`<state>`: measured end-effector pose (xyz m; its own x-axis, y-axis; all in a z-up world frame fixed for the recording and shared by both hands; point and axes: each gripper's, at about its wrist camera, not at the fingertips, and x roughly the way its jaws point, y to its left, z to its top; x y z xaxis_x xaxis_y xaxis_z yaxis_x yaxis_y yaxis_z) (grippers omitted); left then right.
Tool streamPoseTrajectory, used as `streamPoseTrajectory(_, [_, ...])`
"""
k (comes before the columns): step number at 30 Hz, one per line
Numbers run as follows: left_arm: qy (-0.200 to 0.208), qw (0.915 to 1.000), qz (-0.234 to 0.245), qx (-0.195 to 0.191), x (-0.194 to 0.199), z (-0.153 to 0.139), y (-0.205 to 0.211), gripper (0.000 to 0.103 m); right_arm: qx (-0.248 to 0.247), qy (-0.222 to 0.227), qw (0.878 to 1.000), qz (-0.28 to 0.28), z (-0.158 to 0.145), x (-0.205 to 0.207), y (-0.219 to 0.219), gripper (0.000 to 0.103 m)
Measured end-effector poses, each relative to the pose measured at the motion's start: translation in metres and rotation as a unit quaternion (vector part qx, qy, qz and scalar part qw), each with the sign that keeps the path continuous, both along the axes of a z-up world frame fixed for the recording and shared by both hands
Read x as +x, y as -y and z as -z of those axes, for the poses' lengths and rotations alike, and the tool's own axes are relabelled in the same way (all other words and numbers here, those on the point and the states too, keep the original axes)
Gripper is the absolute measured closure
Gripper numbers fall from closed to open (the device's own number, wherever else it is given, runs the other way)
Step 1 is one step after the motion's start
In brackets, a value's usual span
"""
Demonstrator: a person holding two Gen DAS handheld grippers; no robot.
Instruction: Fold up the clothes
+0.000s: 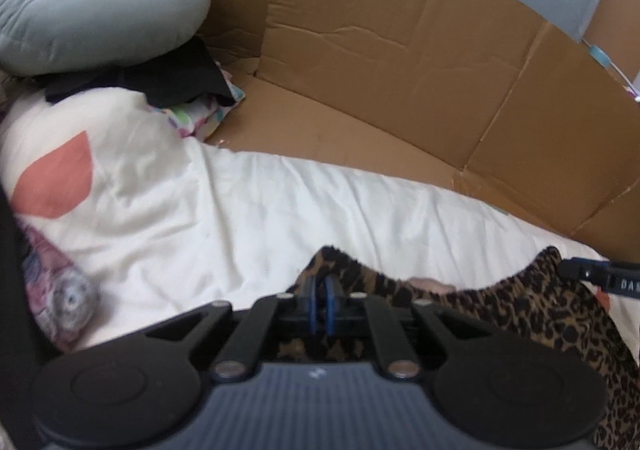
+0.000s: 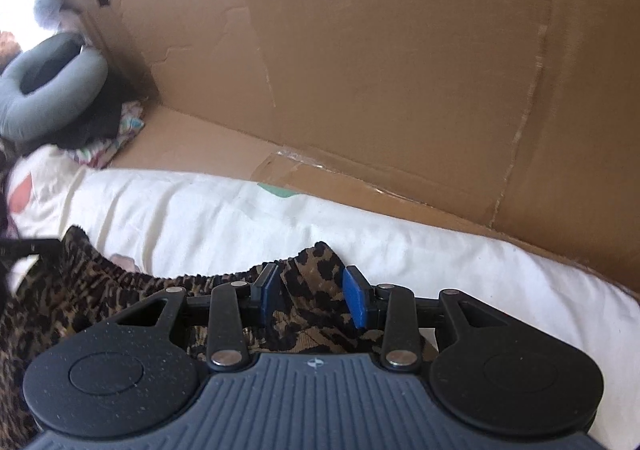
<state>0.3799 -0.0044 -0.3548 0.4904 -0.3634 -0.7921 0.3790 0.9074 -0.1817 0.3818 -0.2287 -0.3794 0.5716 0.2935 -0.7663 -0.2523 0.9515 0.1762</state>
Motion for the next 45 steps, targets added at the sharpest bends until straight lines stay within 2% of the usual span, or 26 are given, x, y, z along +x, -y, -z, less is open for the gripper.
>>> streamPoseTrajectory(8, [0.011, 0.9998, 0.006, 0.015, -0.001, 0.014, 0.006, 0.097, -0.040, -0.003, 0.999, -0.011, 0.014, 0.009, -0.012, 0.061])
streamPoseTrajectory(13, [0.019, 0.9995, 0.016, 0.017, 0.002, 0.017, 0.006, 0.099, -0.030, -0.018, 0.999, 0.002, 0.018, 0.018, -0.007, 0.059])
streamPoseTrajectory(16, [0.025, 0.9996, 0.009, 0.013, -0.003, 0.005, 0.004, 0.099, -0.014, -0.027, 0.999, 0.020, 0.010, 0.018, -0.001, 0.059])
streamPoseTrajectory(19, [0.044, 0.9989, 0.013, 0.001, -0.018, -0.013, 0.002, 0.098, -0.007, -0.001, 1.000, 0.011, -0.008, 0.003, 0.000, 0.059])
streamPoseTrajectory(22, [0.059, 0.9975, 0.038, -0.003, -0.037, -0.026, 0.006, 0.095, -0.008, 0.024, 1.000, -0.011, -0.024, -0.021, -0.001, 0.059])
streamPoseTrajectory(26, [0.045, 0.9964, 0.072, 0.002, -0.062, -0.026, 0.017, 0.095, -0.015, 0.037, 0.998, -0.046, -0.032, -0.051, -0.008, 0.062])
streamPoseTrajectory(28, [0.037, 0.9957, 0.084, 0.007, -0.073, -0.022, 0.021, 0.095, -0.024, 0.029, 0.997, -0.064, -0.030, -0.063, -0.014, 0.076])
streamPoseTrajectory(33, [0.020, 0.9950, 0.097, 0.014, -0.095, -0.013, 0.022, 0.095, -0.034, 0.021, 0.997, -0.071, -0.027, -0.090, -0.019, 0.081])
streamPoseTrajectory(38, [0.007, 0.9926, 0.120, 0.015, -0.107, -0.006, 0.026, 0.095, -0.042, 0.012, 0.997, -0.070, -0.019, -0.110, -0.018, 0.083])
streamPoseTrajectory(45, [-0.002, 0.9912, 0.124, 0.048, -0.101, 0.017, 0.037, 0.096, -0.061, -0.018, 0.993, -0.101, 0.006, -0.105, -0.025, 0.082])
